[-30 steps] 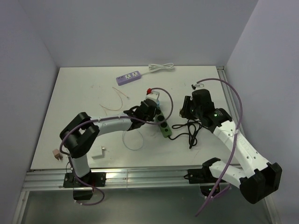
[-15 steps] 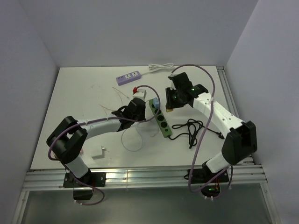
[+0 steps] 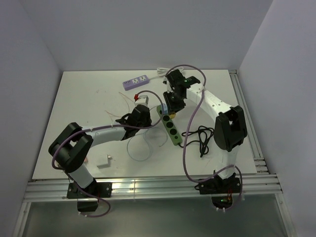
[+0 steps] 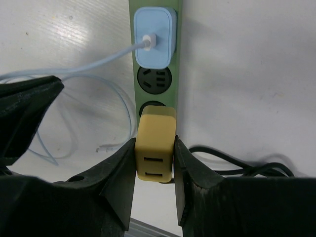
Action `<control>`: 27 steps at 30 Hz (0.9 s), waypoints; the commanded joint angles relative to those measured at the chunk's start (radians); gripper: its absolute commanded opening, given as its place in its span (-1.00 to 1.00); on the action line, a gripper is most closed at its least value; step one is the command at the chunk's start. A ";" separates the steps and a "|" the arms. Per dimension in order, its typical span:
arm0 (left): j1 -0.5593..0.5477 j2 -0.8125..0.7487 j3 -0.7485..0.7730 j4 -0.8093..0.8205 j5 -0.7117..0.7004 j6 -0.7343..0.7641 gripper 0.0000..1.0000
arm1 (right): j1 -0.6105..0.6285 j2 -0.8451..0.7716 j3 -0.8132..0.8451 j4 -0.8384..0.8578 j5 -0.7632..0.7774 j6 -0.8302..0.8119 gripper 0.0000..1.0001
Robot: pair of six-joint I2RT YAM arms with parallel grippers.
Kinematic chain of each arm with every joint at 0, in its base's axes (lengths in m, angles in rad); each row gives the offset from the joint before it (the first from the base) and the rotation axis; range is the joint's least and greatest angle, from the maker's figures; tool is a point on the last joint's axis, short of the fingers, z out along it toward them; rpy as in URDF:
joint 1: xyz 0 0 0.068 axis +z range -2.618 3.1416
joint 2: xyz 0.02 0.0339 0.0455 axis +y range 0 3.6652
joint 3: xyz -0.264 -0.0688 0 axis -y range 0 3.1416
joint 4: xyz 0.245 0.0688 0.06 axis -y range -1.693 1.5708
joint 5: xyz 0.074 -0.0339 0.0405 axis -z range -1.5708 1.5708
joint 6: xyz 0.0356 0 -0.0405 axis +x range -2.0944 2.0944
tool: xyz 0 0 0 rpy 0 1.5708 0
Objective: Insert the plug
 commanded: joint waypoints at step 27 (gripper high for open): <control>0.046 -0.020 -0.032 0.076 0.079 -0.058 -0.94 | 0.026 0.171 0.094 0.032 0.038 -0.017 -1.00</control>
